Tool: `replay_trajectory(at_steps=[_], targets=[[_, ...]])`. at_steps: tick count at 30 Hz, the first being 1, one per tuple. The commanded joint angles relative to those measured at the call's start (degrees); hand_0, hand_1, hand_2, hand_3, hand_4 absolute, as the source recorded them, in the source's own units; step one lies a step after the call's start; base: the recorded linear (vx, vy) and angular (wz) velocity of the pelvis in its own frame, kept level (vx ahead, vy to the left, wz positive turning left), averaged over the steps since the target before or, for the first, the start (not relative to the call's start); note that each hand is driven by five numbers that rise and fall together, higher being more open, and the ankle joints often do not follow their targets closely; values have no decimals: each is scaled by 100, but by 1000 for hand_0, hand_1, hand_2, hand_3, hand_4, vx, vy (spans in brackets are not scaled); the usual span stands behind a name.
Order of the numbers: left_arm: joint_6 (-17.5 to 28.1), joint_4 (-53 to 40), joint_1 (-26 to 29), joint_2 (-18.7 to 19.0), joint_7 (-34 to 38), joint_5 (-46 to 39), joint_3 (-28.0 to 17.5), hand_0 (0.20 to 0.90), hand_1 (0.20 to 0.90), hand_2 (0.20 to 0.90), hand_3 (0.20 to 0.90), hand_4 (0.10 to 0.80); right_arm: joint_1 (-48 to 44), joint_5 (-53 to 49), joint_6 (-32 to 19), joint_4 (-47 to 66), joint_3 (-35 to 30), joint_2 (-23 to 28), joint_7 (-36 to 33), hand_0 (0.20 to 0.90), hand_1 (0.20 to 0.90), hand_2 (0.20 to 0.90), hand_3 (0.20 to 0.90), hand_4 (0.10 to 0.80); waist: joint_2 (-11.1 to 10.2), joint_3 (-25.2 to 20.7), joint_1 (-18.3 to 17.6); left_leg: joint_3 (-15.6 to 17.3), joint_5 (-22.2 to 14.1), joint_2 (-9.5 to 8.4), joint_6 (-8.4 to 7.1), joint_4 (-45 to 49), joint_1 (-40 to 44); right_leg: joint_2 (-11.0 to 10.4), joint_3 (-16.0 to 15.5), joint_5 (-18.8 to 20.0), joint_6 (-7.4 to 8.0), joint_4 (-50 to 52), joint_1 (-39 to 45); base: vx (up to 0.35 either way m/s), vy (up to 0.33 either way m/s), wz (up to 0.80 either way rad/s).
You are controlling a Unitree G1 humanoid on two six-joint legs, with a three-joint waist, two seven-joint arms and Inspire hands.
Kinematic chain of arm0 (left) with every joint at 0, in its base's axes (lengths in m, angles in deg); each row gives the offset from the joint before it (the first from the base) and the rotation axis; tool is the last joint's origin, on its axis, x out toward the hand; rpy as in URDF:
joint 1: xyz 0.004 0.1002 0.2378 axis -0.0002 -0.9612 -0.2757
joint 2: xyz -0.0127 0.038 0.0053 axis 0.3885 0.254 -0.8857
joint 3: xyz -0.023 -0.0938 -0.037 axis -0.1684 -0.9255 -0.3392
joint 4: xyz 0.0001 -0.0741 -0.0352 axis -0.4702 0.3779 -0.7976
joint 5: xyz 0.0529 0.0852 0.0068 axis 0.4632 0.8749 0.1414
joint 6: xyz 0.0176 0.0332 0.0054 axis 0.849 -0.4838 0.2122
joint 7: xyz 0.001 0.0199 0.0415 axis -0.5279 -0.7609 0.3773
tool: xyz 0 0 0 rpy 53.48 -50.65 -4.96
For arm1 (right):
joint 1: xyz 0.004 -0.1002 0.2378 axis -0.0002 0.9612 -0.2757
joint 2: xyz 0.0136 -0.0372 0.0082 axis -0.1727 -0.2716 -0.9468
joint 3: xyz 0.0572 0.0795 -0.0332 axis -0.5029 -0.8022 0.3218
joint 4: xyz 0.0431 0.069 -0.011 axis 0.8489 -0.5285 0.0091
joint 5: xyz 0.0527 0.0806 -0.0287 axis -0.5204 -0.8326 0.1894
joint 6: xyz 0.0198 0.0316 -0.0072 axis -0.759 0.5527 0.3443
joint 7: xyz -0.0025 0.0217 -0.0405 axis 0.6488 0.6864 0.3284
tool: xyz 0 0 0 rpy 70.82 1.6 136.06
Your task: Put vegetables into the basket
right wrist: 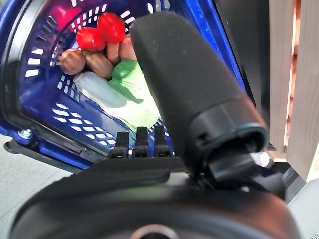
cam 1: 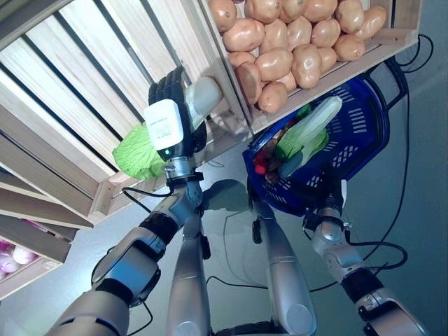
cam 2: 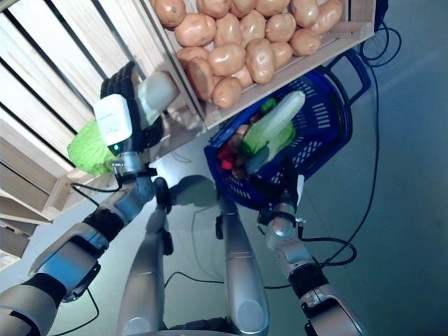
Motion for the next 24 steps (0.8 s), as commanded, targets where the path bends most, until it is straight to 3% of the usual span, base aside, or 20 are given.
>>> replay_trajectory(at_steps=[1,6,7,8,15,19,24], targets=[[139,300,431,112,658,233,-443,900,900,900,900,800,90,223,-163,424,83,160,-305,900,900,900,900,800,-162,-18,46,22,-134,-111,-133,372,-366,342,-371,360,-35,-266,213,0,0,0],[98,350,480,131,698,148,-466,900,900,900,900,800,36,232,-113,450,109,155,-332,900,900,900,900,800,-177,-18,35,29,-124,-101,-148,338,-349,336,-371,369,-25,-302,233,0,0,0],[100,352,491,149,720,117,-468,698,698,698,698,665,32,230,-107,466,112,162,-340,900,900,900,900,800,-177,-18,33,33,-126,-103,-147,337,-351,334,-370,369,-25,-308,233,0,0,0],[130,365,499,161,712,105,-489,300,300,300,300,400,23,222,-103,461,106,163,-334,900,900,900,900,800,-176,-18,34,43,-129,-107,-147,332,-340,331,-376,367,-26,-318,247,0,0,0],[273,351,520,181,701,157,-541,300,300,300,300,400,-4,246,-115,455,111,125,-372,900,900,900,900,800,-180,-18,60,58,-136,-122,-136,252,-194,321,-401,355,-29,-366,391,-2,11,0],[573,222,435,228,893,298,-627,300,300,300,300,400,46,240,-181,418,71,127,-403,900,900,900,900,800,-141,-18,110,51,-159,-159,-112,156,28,292,-424,304,-24,-381,591,1,52,-2],[1323,-351,72,341,1071,485,-848,300,300,300,300,400,221,219,-352,325,-4,84,-306,900,900,900,900,800,0,-18,287,-34,-161,-183,-88,-161,686,172,-484,224,20,-506,1173,22,80,-2]])
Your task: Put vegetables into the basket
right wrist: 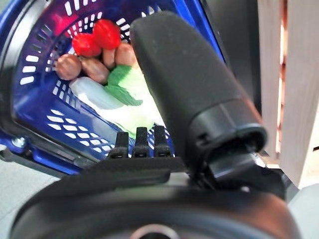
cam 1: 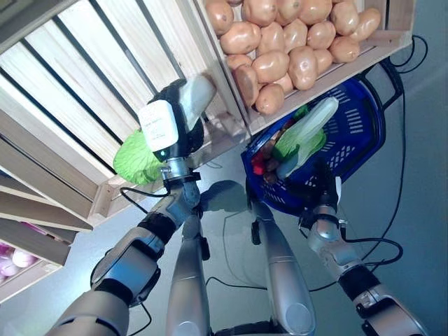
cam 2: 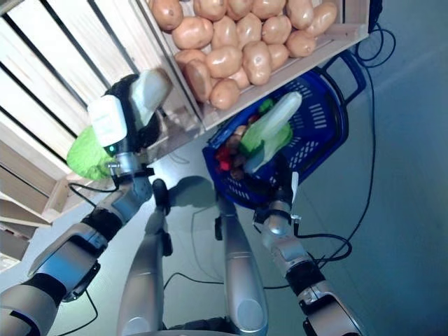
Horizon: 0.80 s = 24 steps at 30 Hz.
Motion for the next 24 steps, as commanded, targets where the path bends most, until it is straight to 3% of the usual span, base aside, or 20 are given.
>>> replay_trajectory(at_steps=[1,7,11,14,17,20,24], targets=[[954,-764,138,335,991,562,-505,300,300,300,300,400,363,243,-430,447,-184,94,-242,900,900,900,900,800,52,-20,312,-78,-173,-189,-111,-132,454,139,-493,119,69,-407,920,38,75,-3],[1897,-2057,-841,280,692,455,-938,300,300,300,300,400,653,357,-671,444,-344,-28,-81,900,900,900,900,800,258,-85,602,-251,-211,-254,-59,-477,1389,-73,-589,104,145,-720,1864,65,72,3],[2681,-3273,-1893,127,-450,-271,-1368,300,300,300,300,400,1137,121,-826,704,-580,-78,411,900,900,900,900,800,400,-460,795,-371,-264,-254,-43,-677,1823,-160,-697,13,177,-879,2371,180,53,9],[3070,-4042,-2665,56,-1683,-1397,-1812,300,300,300,300,400,1550,150,-902,1076,-854,-94,1004,900,900,900,900,800,463,-783,882,-463,-267,-265,-33,-807,2120,-201,-792,-20,172,-1040,2742,189,38,14],[3015,-4562,-3295,-3,-2932,-2788,-2095,300,300,300,300,400,1961,170,-958,1503,-1056,-81,1665,900,900,900,900,800,479,-1071,920,-506,-266,-260,-26,-948,2402,-207,-862,-40,151,-1237,3100,184,14,17],[2873,-5153,-3970,-86,-4404,-4184,-2279,300,300,300,300,400,2469,-307,-940,2159,-1300,10,2951,900,900,900,900,800,483,-1417,985,-552,-265,-240,-19,-1055,2662,-235,-960,-23,154,-1433,3435,183,12,15],[2466,-5473,-4382,-216,-5973,-5724,-2210,300,300,300,300,400,2827,-1293,-667,2592,-1369,70,4626,900,900,900,900,800,432,-1792,1022,-556,-303,-236,6,-1097,2921,-268,-1038,47,175,-1628,3737,174,11,15]])
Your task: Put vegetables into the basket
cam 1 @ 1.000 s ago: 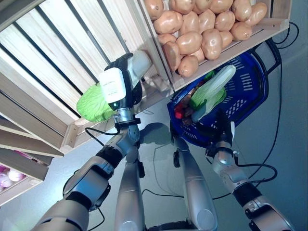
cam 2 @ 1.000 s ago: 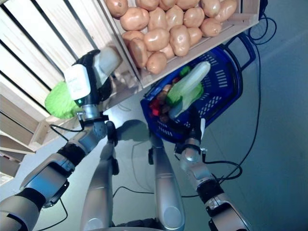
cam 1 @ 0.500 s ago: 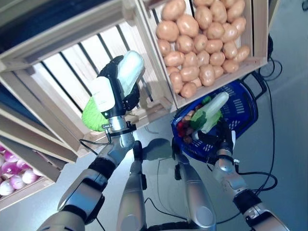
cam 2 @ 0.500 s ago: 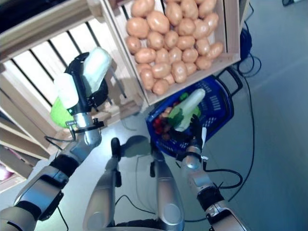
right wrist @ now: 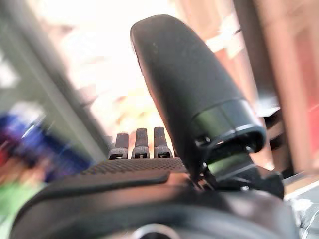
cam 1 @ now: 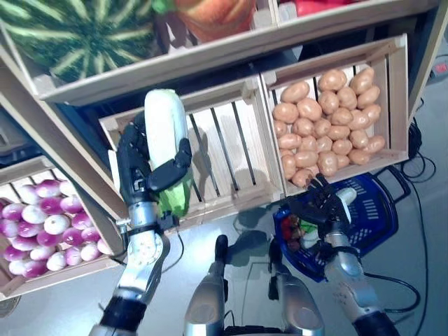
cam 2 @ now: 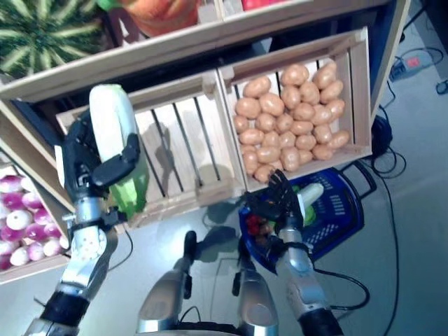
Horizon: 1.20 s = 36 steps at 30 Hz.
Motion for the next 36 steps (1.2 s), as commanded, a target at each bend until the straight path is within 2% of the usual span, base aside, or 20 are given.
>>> replay_trajectory(at_steps=[1,5,8,13,18,22,28,36], targets=[[125,-471,-96,-173,-1435,-937,102,300,300,300,300,400,553,-1056,-171,566,77,145,1868,900,900,900,900,800,-302,-1635,-15,-59,-310,-287,-42,50,-107,-240,-285,2,88,48,174,187,15,1],[-332,-433,-168,-123,-2057,-1433,296,300,300,300,300,400,614,-1839,396,985,209,247,2976,900,900,900,900,800,-353,-1957,-16,23,-389,-271,-15,39,127,-240,-274,7,99,-57,405,174,5,-1],[-453,-397,-90,-50,-2015,-1307,398,300,300,300,300,400,512,-2242,799,1163,290,327,3208,900,900,900,900,800,-370,-2070,-9,41,-425,-269,-7,25,228,-234,-256,2,105,-103,508,96,2,-3],[-589,-412,89,26,-2164,-1499,532,300,300,300,300,400,326,-2740,1779,1306,598,391,3577,900,900,900,900,800,-396,-2264,27,33,-513,-256,13,0,437,-242,-246,-17,113,-192,725,71,-4,-3],[-549,-462,152,53,-2292,-1720,744,300,300,300,300,400,226,-2984,2377,1424,921,503,3674,900,900,900,900,800,-426,-2401,51,28,-570,-230,11,0,542,-260,-235,-19,127,-236,839,7,-1,0],[-514,-525,148,68,-2463,-1927,834,300,300,300,300,400,208,-3095,2666,1409,1046,564,3654,900,900,900,900,800,-442,-2495,62,29,-602,-220,10,0,587,-268,-218,-27,141,-249,880,0,0,0],[-498,-547,167,52,-2544,-2129,889,300,300,300,300,400,152,-3081,2810,1319,1199,619,3569,900,900,900,900,800,-440,-2563,66,31,-619,-210,11,0,624,-283,-189,-34,147,-249,909,0,0,0],[-999,-582,171,-21,-2944,-2706,1056,300,300,300,300,400,44,-3212,2728,1221,1332,536,3569,900,900,900,900,800,-418,-2639,66,30,-633,-199,20,0,669,-300,-148,-22,163,-249,940,0,0,0]])
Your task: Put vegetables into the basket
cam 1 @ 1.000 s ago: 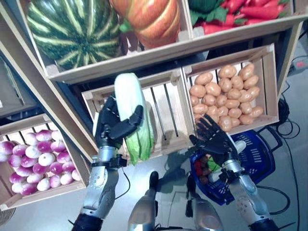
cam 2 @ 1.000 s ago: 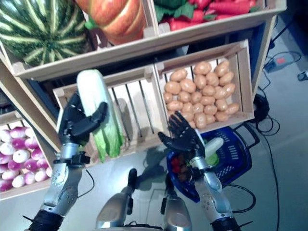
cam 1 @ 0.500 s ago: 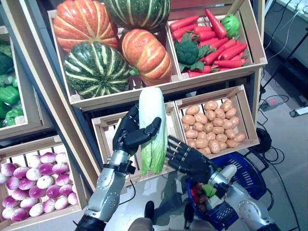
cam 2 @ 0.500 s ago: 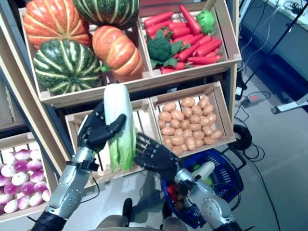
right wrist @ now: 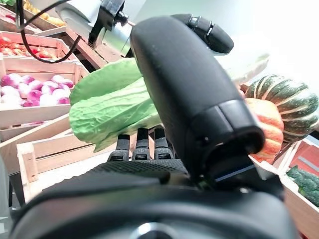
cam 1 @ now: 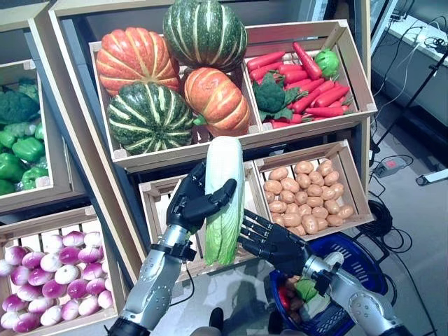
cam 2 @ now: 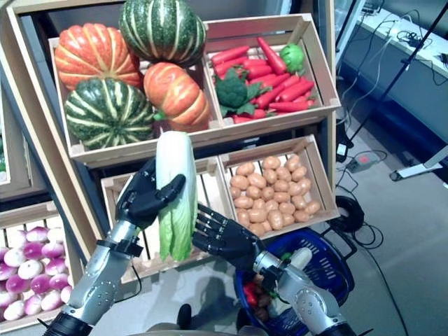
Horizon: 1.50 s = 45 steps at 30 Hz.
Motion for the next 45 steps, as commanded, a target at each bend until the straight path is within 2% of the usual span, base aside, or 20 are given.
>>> replay_trajectory(at_steps=[1,7,14,22,27,30,34,40,45], targets=[[96,-518,531,-166,-688,-487,257,300,300,300,300,400,-262,-522,-222,506,530,-244,458,900,900,900,900,800,-192,-556,51,-9,-453,-195,-11,9,132,-299,-180,-12,148,9,309,0,0,0],[-215,-498,506,-149,-879,-599,399,300,300,300,300,400,-358,-561,-568,554,490,-237,187,900,900,900,900,800,-173,-604,34,6,-452,-179,-8,9,123,-312,-135,-1,169,9,288,0,0,0],[-291,-545,493,-110,-901,-528,402,300,300,300,300,400,-427,-699,-951,564,260,-228,-205,900,900,900,900,800,-157,-642,17,36,-448,-160,1,9,111,-325,-129,6,185,9,275,4,3,-2],[-373,-579,535,-100,-896,-668,319,300,300,300,300,400,-515,-769,-1045,571,67,-186,-376,900,900,900,900,800,-149,-627,16,27,-455,-158,11,9,97,-330,-120,6,181,9,253,0,0,0],[-664,-565,535,-163,-970,-1034,355,300,300,300,300,400,-552,-769,-1164,522,60,-204,-466,900,900,900,900,800,-145,-620,16,27,-462,-148,9,9,105,-336,-117,4,183,9,264,0,0,0],[-834,-551,529,-211,-1060,-1123,403,300,300,300,300,400,-598,-772,-1043,499,90,-239,-373,900,900,900,900,800,-142,-629,19,9,-472,-145,11,9,107,-336,-114,-3,184,9,267,0,0,0],[-856,-551,558,-190,-1192,-1086,461,300,300,300,300,400,-616,-722,-563,536,178,-149,69,900,900,900,900,800,-147,-631,18,18,-462,-134,12,9,104,-339,-115,2,187,9,261,0,0,0],[-765,-571,666,-167,-1360,-1158,454,300,300,300,300,400,-610,-565,126,411,460,3,444,900,900,900,900,800,-169,-669,51,-12,-446,-134,2,9,85,-340,-108,-3,180,9,262,0,0,0],[-573,-644,727,-147,-1427,-1104,484,300,300,300,300,400,-531,-470,480,308,639,89,704,900,900,900,900,800,-178,-671,49,-36,-440,-129,-3,9,92,-339,-90,-2,174,9,268,0,0,0]])
